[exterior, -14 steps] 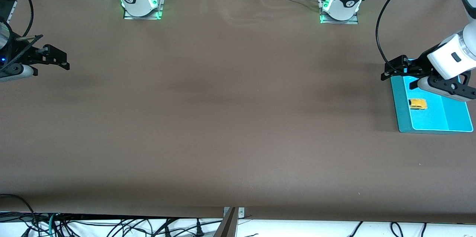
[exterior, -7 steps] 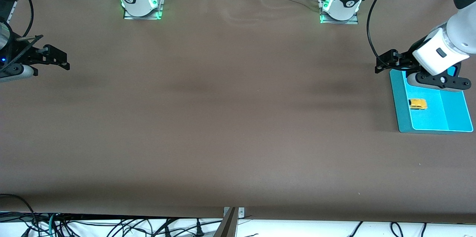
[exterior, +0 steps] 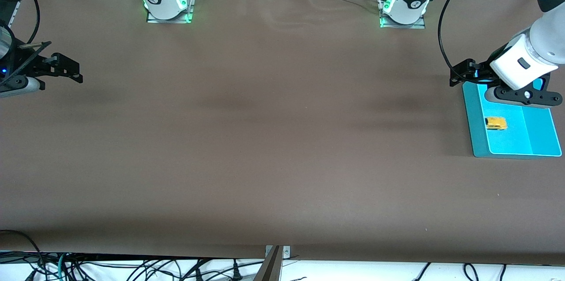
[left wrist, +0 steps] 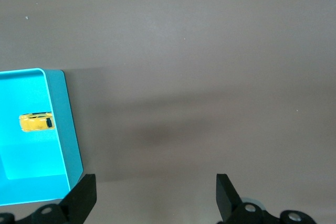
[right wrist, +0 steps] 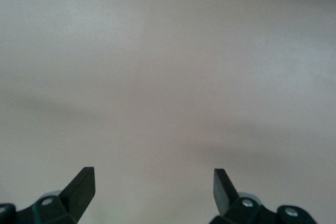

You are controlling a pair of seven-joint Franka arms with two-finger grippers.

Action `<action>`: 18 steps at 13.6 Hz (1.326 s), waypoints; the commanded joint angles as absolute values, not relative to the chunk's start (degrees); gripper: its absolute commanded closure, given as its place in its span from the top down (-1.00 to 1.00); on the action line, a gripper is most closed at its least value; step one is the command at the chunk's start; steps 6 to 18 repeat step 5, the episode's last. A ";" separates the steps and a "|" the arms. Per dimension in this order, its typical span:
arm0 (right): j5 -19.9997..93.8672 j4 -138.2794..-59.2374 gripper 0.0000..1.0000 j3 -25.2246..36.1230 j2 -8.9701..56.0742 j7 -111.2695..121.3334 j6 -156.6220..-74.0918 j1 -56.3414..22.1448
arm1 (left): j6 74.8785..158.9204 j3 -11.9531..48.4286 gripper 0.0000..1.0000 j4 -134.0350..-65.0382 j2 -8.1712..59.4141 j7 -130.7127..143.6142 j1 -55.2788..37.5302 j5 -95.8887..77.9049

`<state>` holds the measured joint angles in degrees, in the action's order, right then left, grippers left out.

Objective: Wind and store yellow beetle car

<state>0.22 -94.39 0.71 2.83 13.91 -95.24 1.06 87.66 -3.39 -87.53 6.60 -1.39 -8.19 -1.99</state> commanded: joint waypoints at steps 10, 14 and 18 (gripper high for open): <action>0.97 -92.72 1.00 0.88 2.99 13.27 -94.31 0.97 | 86.40 -3.43 1.00 -85.96 7.29 -1.23 -7.74 -1.14; 0.97 -92.72 1.00 0.88 2.99 13.27 -94.31 0.97 | 86.40 -3.43 1.00 -85.96 7.29 -1.23 -7.74 -1.14; 0.97 -92.72 1.00 0.88 2.99 13.27 -94.31 0.97 | 86.40 -3.43 1.00 -85.96 7.29 -1.23 -7.74 -1.14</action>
